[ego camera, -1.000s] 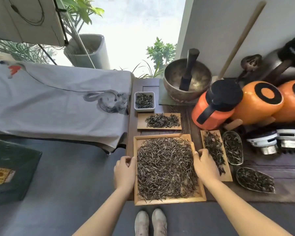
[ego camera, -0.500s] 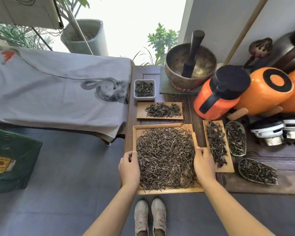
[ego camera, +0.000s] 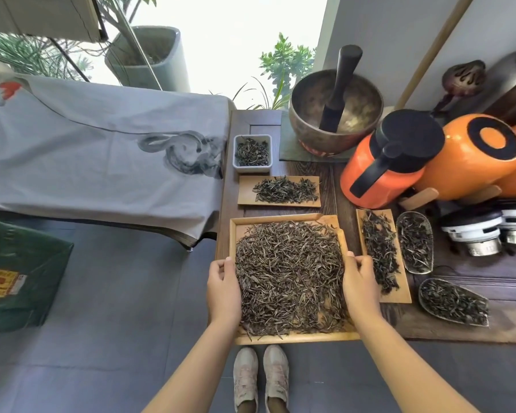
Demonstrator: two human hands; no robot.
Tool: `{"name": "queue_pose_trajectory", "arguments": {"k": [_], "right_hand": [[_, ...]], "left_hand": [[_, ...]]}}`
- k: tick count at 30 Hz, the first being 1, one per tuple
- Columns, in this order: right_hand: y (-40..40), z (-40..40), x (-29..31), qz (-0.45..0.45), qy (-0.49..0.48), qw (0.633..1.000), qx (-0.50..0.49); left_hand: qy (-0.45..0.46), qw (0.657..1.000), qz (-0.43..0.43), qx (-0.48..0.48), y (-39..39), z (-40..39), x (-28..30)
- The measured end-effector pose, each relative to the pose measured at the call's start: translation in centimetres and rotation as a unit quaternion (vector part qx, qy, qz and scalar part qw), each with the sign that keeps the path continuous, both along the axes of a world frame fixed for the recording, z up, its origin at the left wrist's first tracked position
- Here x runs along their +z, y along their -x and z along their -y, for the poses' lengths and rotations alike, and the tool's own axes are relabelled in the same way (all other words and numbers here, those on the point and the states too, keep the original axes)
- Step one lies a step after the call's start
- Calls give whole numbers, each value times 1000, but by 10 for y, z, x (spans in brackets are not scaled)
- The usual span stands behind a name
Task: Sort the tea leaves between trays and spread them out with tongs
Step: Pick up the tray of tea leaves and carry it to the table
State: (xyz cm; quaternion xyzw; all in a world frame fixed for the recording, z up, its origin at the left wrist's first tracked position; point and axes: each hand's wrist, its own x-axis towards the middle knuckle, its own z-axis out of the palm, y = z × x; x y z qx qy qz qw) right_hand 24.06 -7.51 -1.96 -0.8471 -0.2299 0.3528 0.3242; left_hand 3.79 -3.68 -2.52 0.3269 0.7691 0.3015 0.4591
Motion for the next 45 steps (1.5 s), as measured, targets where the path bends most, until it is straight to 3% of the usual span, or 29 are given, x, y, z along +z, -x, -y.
{"name": "queue_pose_trajectory", "arguments": {"k": [13, 27, 32, 37, 45], "right_hand": [[-4, -6, 21, -72, -52, 991, 97], [45, -97, 172, -76, -190, 955, 212], [92, -139, 246, -65, -218, 939, 258], [163, -169, 321, -73, -276, 905, 315], [307, -170, 408, -110, -291, 863, 399]], "left_hand": [[-35, 995, 89, 12, 16, -7, 26], [-153, 987, 52, 15, 88, -56, 181], [-211, 975, 45, 52, 139, -76, 258], [-257, 960, -19, 109, 203, -81, 324], [-308, 926, -21, 218, 334, -43, 403]]}}
